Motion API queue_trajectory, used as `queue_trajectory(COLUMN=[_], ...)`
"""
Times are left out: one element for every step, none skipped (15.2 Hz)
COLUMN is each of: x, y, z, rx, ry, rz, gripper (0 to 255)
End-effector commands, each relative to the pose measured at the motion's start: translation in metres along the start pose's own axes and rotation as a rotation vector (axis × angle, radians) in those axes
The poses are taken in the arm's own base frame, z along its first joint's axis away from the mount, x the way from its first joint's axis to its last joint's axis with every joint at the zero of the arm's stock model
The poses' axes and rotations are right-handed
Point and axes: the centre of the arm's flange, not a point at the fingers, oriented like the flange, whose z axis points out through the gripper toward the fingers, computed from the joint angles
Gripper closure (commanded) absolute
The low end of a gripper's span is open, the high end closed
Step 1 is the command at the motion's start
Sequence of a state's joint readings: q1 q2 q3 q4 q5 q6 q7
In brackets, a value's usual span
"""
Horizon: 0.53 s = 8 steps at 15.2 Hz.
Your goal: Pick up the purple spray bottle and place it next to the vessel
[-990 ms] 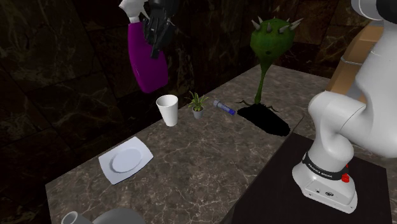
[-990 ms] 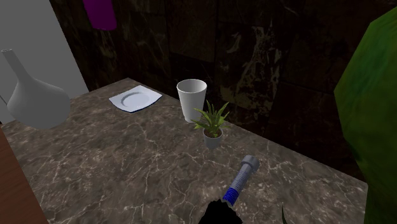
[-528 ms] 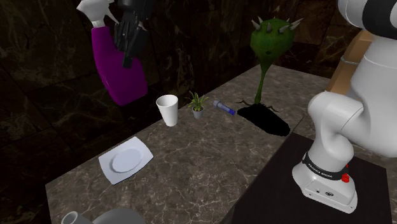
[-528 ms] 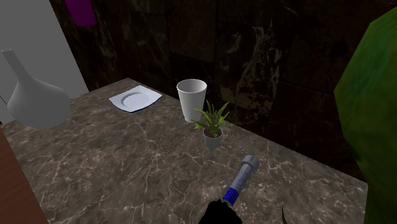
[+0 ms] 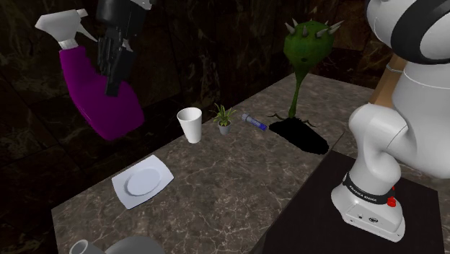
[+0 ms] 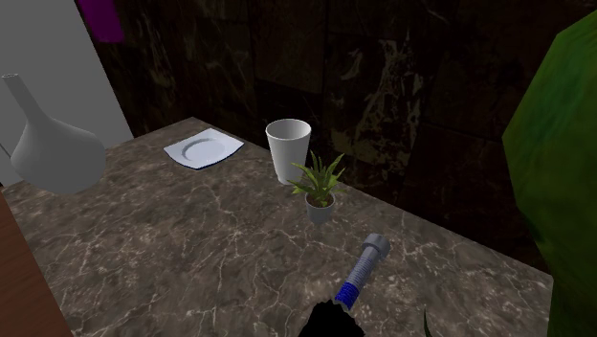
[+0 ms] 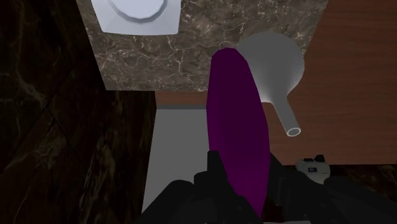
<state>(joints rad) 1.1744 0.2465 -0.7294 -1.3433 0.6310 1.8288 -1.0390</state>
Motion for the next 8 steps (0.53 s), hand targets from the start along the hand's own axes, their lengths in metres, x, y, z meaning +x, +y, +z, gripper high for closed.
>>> queue_trajectory(x=[-0.003, -0.006, -0.009, -0.012, -0.014, -0.017, -0.020, -0.023], y=[0.000, 0.000, 0.000, 0.000, 0.000, 0.000, 0.000, 0.000], z=[0.009, 0.014, 0.018, 0.023, 0.027, 0.032, 0.036, 0.041], rx=[-0.001, -0.001, -0.001, -0.001, -0.001, -0.001, -0.001, -0.001], ry=[0.001, 0.001, 0.001, 0.001, 0.001, 0.001, 0.001, 0.001], rz=[0.000, 0.000, 0.000, 0.000, 0.000, 0.000, 0.000, 0.000], gripper=[255, 255, 255, 255, 255, 255, 255, 255])
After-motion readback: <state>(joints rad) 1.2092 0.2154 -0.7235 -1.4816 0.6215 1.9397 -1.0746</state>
